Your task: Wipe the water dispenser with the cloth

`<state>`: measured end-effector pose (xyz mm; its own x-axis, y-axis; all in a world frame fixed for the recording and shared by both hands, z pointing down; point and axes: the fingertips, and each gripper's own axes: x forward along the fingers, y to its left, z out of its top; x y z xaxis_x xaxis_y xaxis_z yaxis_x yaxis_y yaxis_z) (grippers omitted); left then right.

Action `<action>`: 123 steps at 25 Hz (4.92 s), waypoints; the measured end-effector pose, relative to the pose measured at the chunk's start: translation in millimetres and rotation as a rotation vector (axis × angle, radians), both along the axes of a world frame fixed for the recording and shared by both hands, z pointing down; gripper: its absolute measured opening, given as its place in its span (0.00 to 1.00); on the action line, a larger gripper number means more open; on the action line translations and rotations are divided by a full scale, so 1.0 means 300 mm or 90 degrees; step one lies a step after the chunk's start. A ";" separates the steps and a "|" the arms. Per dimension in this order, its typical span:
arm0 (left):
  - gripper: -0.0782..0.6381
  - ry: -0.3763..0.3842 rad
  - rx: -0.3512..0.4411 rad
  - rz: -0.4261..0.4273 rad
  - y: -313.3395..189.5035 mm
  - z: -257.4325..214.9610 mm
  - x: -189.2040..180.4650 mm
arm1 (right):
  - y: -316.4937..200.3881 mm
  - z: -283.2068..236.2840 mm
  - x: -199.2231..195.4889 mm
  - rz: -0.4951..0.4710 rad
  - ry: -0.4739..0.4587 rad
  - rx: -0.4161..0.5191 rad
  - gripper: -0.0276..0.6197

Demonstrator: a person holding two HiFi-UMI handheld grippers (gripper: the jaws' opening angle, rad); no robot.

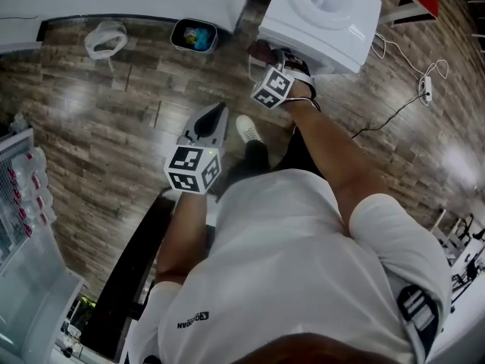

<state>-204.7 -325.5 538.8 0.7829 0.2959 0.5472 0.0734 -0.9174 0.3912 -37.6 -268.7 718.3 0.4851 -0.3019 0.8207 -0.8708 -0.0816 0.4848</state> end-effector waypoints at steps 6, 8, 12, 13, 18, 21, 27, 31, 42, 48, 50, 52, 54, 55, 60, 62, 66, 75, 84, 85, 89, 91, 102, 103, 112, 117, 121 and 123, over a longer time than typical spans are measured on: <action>0.11 -0.021 -0.005 -0.004 0.005 0.040 -0.024 | 0.004 0.164 0.004 0.002 -0.027 -0.033 0.15; 0.11 -0.026 -0.007 -0.004 0.007 0.056 -0.026 | 0.007 0.209 0.010 -0.002 -0.037 -0.047 0.15; 0.11 -0.041 -0.012 -0.007 0.017 0.084 -0.034 | 0.016 0.280 0.003 -0.018 -0.052 -0.069 0.15; 0.11 -0.043 -0.012 -0.008 0.018 0.087 -0.034 | 0.016 0.298 0.001 -0.021 -0.056 -0.074 0.15; 0.11 -0.048 -0.005 -0.004 0.020 0.082 -0.039 | 0.006 0.377 -0.004 -0.025 -0.083 -0.084 0.15; 0.11 -0.054 -0.002 -0.008 0.013 0.089 -0.046 | 0.005 0.408 -0.008 -0.024 -0.101 -0.085 0.15; 0.11 -0.074 0.014 -0.015 0.007 0.109 -0.046 | 0.020 0.355 -0.046 -0.035 -0.124 -0.046 0.15; 0.11 -0.056 0.005 -0.008 0.028 0.086 -0.010 | 0.061 0.183 -0.095 -0.040 -0.111 0.030 0.15; 0.11 0.007 -0.023 0.031 0.099 -0.014 0.141 | 0.326 -0.496 -0.154 0.010 -0.015 0.182 0.15; 0.11 0.012 -0.024 0.070 0.156 -0.029 0.170 | 0.482 -0.624 -0.055 0.064 0.066 0.167 0.15; 0.11 0.012 -0.025 0.078 0.170 -0.030 0.173 | 0.502 -0.616 -0.037 0.058 0.086 0.143 0.15; 0.11 0.013 -0.023 0.085 0.183 -0.031 0.175 | 0.509 -0.588 -0.020 0.051 0.095 0.122 0.15; 0.11 0.014 -0.023 0.088 0.190 -0.033 0.177 | 0.511 -0.544 -0.004 0.051 0.093 0.107 0.15; 0.11 0.015 -0.023 0.087 0.192 -0.035 0.177 | 0.512 -0.523 0.000 0.052 0.091 0.100 0.15; 0.11 0.017 -0.024 0.074 0.176 -0.041 0.160 | 0.491 -0.441 0.000 0.041 0.087 0.068 0.15; 0.11 0.015 -0.025 0.072 0.170 -0.036 0.150 | 0.482 -0.405 -0.002 0.037 0.080 0.057 0.15; 0.11 0.025 -0.019 0.094 0.183 -0.036 0.139 | 0.466 -0.320 0.001 0.027 0.066 0.033 0.15; 0.11 0.006 0.002 0.098 0.176 -0.023 0.129 | 0.441 -0.090 0.001 0.012 0.019 -0.018 0.15; 0.11 -0.027 0.006 0.085 0.183 0.009 0.117 | 0.435 0.160 -0.017 0.009 -0.029 -0.057 0.15; 0.11 -0.030 0.009 0.084 0.180 0.014 0.114 | 0.430 0.184 -0.020 0.007 -0.035 -0.061 0.15; 0.11 -0.040 0.012 0.081 0.179 0.021 0.115 | 0.429 0.280 -0.016 0.011 -0.061 -0.088 0.15; 0.11 -0.045 0.013 0.079 0.185 0.025 0.114 | 0.435 0.322 -0.010 0.010 -0.073 -0.102 0.15; 0.11 -0.054 0.026 0.072 0.193 0.046 0.110 | 0.462 0.440 -0.023 -0.011 -0.115 -0.143 0.15; 0.11 -0.053 0.026 0.072 0.193 0.044 0.112 | 0.462 0.440 -0.023 -0.012 -0.115 -0.145 0.15; 0.11 -0.042 0.024 0.053 0.159 0.026 0.115 | 0.467 0.290 -0.097 0.027 -0.149 -0.044 0.15; 0.11 -0.002 0.009 0.083 0.169 -0.036 0.137 | 0.550 0.087 -0.214 0.143 -0.235 0.117 0.15; 0.11 0.017 0.002 0.120 0.181 -0.058 0.159 | 0.637 -0.110 -0.263 0.296 -0.276 0.266 0.15; 0.11 0.017 -0.005 0.136 0.192 -0.053 0.163 | 0.670 -0.188 -0.287 0.354 -0.296 0.337 0.15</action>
<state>-155.7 -268.0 522.8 0.7160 0.4609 0.5243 0.2768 -0.8769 0.3929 -123.8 -67.7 661.8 0.3284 -0.5173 0.7903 -0.7375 -0.6632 -0.1276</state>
